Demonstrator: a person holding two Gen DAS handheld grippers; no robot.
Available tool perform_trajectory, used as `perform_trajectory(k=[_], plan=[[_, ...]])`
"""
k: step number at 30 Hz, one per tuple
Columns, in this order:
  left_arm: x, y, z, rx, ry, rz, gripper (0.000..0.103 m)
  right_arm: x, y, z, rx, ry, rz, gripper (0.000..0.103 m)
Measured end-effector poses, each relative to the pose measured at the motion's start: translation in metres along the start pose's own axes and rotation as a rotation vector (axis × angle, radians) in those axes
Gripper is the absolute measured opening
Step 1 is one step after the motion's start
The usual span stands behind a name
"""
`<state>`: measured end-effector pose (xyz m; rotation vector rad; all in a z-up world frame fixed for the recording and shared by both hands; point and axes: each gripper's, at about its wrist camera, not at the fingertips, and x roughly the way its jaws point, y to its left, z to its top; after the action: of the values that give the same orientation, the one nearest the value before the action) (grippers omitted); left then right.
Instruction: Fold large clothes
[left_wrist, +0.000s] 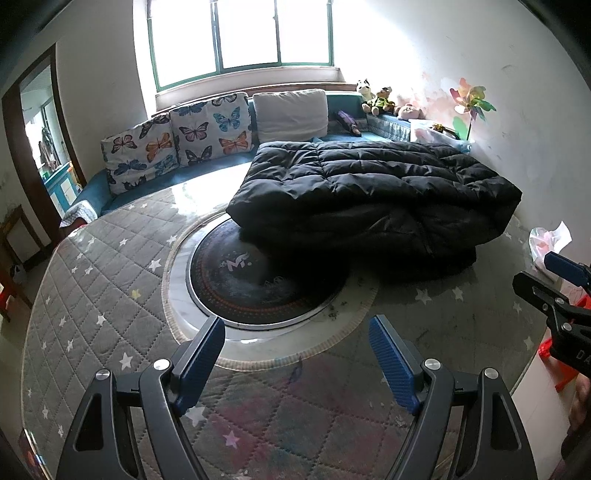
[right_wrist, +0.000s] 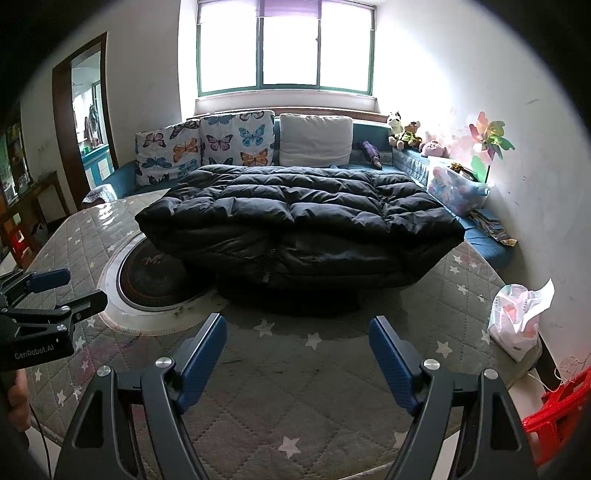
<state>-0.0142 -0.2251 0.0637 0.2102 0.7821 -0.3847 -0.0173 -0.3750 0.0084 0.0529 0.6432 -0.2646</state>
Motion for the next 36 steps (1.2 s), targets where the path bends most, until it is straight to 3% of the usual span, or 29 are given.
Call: perform_trajectory(k=[36], plan=[[0.0059,0.0017,-0.0086,0.019,0.023,-0.007,0.086,0.0033,0.0014,0.0001,-0.005,0.003,0.01,0.087]])
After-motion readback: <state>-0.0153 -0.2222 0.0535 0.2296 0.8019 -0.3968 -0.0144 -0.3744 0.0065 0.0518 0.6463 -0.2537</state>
